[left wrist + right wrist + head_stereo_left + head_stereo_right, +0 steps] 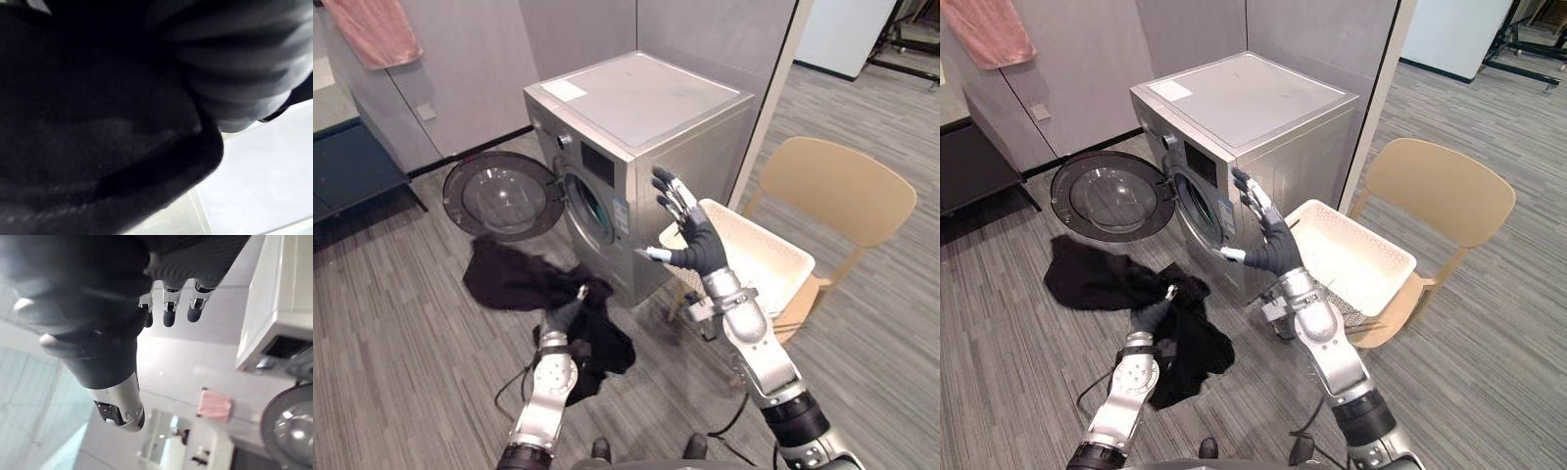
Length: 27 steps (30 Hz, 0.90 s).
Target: Pick up the laundry basket with both hands and put the clothes into the washing machine.
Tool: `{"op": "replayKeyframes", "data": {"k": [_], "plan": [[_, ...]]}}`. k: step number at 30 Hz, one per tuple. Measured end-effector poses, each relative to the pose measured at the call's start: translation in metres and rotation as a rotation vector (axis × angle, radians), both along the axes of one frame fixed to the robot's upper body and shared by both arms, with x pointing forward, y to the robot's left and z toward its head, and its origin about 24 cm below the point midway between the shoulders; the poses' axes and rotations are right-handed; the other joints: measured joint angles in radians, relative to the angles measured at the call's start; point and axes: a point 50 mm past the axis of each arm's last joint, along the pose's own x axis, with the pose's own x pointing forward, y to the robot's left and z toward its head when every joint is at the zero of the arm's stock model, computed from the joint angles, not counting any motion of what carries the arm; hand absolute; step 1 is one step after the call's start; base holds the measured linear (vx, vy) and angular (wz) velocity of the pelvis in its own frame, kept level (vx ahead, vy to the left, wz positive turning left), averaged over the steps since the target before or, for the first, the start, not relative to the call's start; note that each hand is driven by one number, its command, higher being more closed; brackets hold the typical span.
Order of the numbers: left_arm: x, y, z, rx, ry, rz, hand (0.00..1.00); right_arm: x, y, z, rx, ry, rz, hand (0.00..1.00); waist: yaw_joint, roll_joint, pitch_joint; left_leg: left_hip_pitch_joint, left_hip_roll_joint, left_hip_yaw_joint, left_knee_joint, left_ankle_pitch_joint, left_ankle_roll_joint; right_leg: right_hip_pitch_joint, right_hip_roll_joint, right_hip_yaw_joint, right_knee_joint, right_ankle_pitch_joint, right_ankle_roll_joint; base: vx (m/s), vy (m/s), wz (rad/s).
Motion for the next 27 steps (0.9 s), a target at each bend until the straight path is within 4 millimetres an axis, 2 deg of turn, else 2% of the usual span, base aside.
{"op": "replayKeyframes", "data": {"k": [1,2,4,6,7,8,9,10,11,12,13,14,15,17,18,19,20,21,22,23,24,25,26,27], "plan": [[-0.004,0.009,-0.005,-0.022,0.022,0.042,1.00,-0.001,-0.004,-0.007,-0.035,0.019,-0.022,0.00,-0.001,-0.001,0.001,-0.013,0.001,-0.005,0.000,0.003,-0.004,-0.010,0.001,-0.004,0.000,0.000,0.000,0.01,0.009,0.19],[-0.011,0.021,-0.017,-0.051,0.072,0.108,1.00,-0.002,-0.016,-0.026,-0.082,0.085,-0.076,0.00,-0.001,-0.001,0.002,-0.040,0.002,-0.026,0.002,0.008,-0.010,-0.025,0.002,-0.023,0.000,-0.001,-0.001,0.02,0.006,0.30],[-0.019,0.032,-0.031,-0.087,0.133,0.160,1.00,-0.003,-0.031,-0.051,-0.149,0.179,-0.141,0.00,0.002,-0.001,0.004,-0.075,0.002,-0.055,0.013,0.012,-0.014,-0.034,0.001,-0.057,0.001,-0.006,-0.004,0.02,0.000,0.57],[-0.032,0.044,-0.049,-0.112,0.217,0.218,1.00,-0.009,-0.055,-0.090,-0.299,0.334,-0.221,0.00,0.009,0.002,0.015,-0.131,0.003,-0.100,0.032,0.019,0.008,-0.061,-0.021,-0.134,0.051,-0.044,-0.007,0.01,-0.005,0.89],[-0.037,0.045,-0.055,-0.117,0.250,0.223,1.00,-0.014,-0.064,-0.105,-0.350,0.395,-0.246,0.00,0.014,0.001,0.017,-0.147,0.003,-0.089,0.033,0.010,0.054,-0.073,-0.036,-0.167,0.080,-0.063,-0.004,0.04,-0.005,1.29],[-0.045,0.047,-0.066,-0.127,0.314,0.225,1.00,-0.024,-0.079,-0.130,-0.445,0.501,-0.291,0.00,0.007,-0.008,0.023,-0.163,0.001,0.020,0.022,-0.018,0.212,-0.077,-0.072,-0.236,0.120,-0.092,0.008,0.07,-0.003,1.32],[-0.049,0.048,-0.071,-0.132,0.341,0.226,1.00,-0.028,-0.084,-0.140,-0.477,0.546,-0.305,0.00,0.001,-0.008,0.025,-0.164,0.002,0.068,0.011,-0.033,0.242,-0.076,-0.088,-0.259,0.134,-0.103,0.013,0.14,0.040,1.71],[-0.059,0.048,-0.082,-0.143,0.405,0.238,1.00,-0.035,-0.097,-0.160,-0.524,0.642,-0.342,0.00,0.000,-0.005,0.031,-0.168,0.015,0.198,0.008,-0.037,0.250,-0.076,-0.135,-0.318,0.170,-0.116,0.006,0.17,0.128,1.54],[-0.068,0.049,-0.093,-0.154,0.468,0.253,1.00,-0.043,-0.111,-0.177,-0.547,0.742,-0.390,0.00,0.000,0.005,0.035,-0.176,0.030,0.301,0.019,-0.029,0.248,-0.074,-0.166,-0.362,0.219,-0.140,0.020,0.17,0.167,1.40],[-0.074,0.051,-0.098,-0.161,0.498,0.263,1.00,-0.047,-0.117,-0.184,-0.546,0.787,-0.412,0.00,0.000,0.007,0.039,-0.178,0.037,0.316,0.028,-0.003,0.215,-0.067,-0.178,-0.386,0.241,-0.152,0.029,0.22,0.201,1.23],[-0.093,0.054,-0.111,-0.180,0.579,0.302,1.00,-0.057,-0.130,-0.197,-0.543,0.880,-0.465,0.00,0.001,0.031,0.044,-0.168,0.046,0.303,0.050,0.109,0.123,-0.037,-0.188,-0.423,0.286,-0.178,0.052,0.20,0.158,0.90],[-0.100,0.058,-0.114,-0.189,0.607,0.325,1.00,-0.060,-0.131,-0.202,-0.533,0.915,-0.483,0.00,-0.001,0.026,0.046,-0.162,0.036,0.298,0.043,0.111,0.099,-0.028,-0.205,-0.434,0.305,-0.187,0.064,0.19,0.146,1.00],[-0.111,0.064,-0.118,-0.199,0.638,0.366,1.00,-0.064,-0.129,-0.209,-0.512,0.952,-0.504,0.00,0.001,0.014,0.053,-0.162,0.013,0.283,0.048,0.106,0.093,-0.019,-0.233,-0.433,0.323,-0.195,0.077,0.13,0.130,0.72],[-0.126,0.076,-0.123,-0.188,0.688,0.411,1.00,-0.067,-0.118,-0.222,-0.473,1.019,-0.508,0.00,0.009,-0.035,0.082,-0.168,-0.024,0.259,0.062,0.075,0.087,-0.013,-0.285,-0.441,0.366,-0.218,0.111,0.12,0.138,0.59],[-0.131,0.081,-0.124,-0.181,0.711,0.422,1.00,-0.069,-0.112,-0.228,-0.454,1.049,-0.502,0.00,0.012,-0.072,0.104,-0.186,-0.048,0.248,0.120,0.016,0.094,-0.020,-0.350,-0.439,0.447,-0.252,0.130,0.10,0.134,0.60],[-0.140,0.085,-0.126,-0.174,0.736,0.437,1.00,-0.075,-0.107,-0.233,-0.444,1.080,-0.494,0.00,0.013,-0.113,0.122,-0.197,-0.083,0.221,0.180,-0.040,0.100,-0.034,-0.437,-0.392,0.565,-0.289,0.111,0.10,0.140,0.71],[-0.143,0.084,-0.127,-0.175,0.749,0.438,1.00,-0.079,-0.108,-0.236,-0.447,1.096,-0.496,0.00,0.003,-0.121,0.125,-0.203,-0.099,0.204,0.212,-0.063,0.111,-0.058,-0.469,-0.318,0.638,-0.278,0.073,0.10,0.111,0.86],[-0.146,0.082,-0.128,-0.174,0.762,0.430,1.00,-0.085,-0.111,-0.238,-0.454,1.117,-0.506,0.00,-0.006,-0.111,0.130,-0.211,-0.110,0.176,0.257,-0.092,0.121,-0.120,-0.478,-0.148,0.753,-0.218,-0.017,0.20,0.208,0.94],[-0.144,0.085,-0.127,-0.159,0.759,0.426,1.00,-0.093,-0.110,-0.243,-0.450,1.149,-0.518,0.00,-0.014,-0.094,0.148,-0.195,-0.101,0.128,0.281,-0.117,0.130,-0.200,-0.434,0.072,0.878,-0.196,-0.006,0.21,0.170,0.88],[-0.142,0.088,-0.126,-0.152,0.754,0.426,1.00,-0.095,-0.108,-0.245,-0.443,1.162,-0.518,0.00,-0.020,-0.094,0.154,-0.190,-0.097,0.104,0.286,-0.123,0.134,-0.224,-0.395,0.138,0.915,-0.238,0.035,0.26,0.126,0.90],[-0.141,0.090,-0.124,-0.144,0.750,0.427,1.00,-0.096,-0.105,-0.246,-0.426,1.169,-0.518,0.00,-0.039,-0.098,0.162,-0.172,-0.098,0.066,0.281,-0.127,0.140,-0.257,-0.325,0.202,0.955,-0.305,0.053,0.17,-0.005,0.79],[-0.140,0.095,-0.123,-0.130,0.745,0.427,1.00,-0.096,-0.104,-0.246,-0.409,1.172,-0.520,0.00,-0.055,-0.105,0.169,-0.158,-0.100,0.047,0.275,-0.130,0.142,-0.281,-0.281,0.230,0.948,-0.338,0.054,0.24,0.005,0.87],[-0.132,0.095,-0.121,-0.123,0.730,0.413,1.00,-0.096,-0.105,-0.246,-0.395,1.168,-0.534,0.00,-0.067,-0.114,0.179,-0.138,-0.106,0.023,0.273,-0.146,0.141,-0.326,-0.222,0.233,0.876,-0.357,0.062,0.19,0.002,0.54],[-0.128,0.092,-0.121,-0.126,0.725,0.399,1.00,-0.096,-0.106,-0.246,-0.393,1.168,-0.542,0.00,-0.069,-0.118,0.186,-0.128,-0.109,0.017,0.273,-0.151,0.142,-0.342,-0.202,0.231,0.825,-0.356,0.062,0.27,-0.048,0.61]]}}
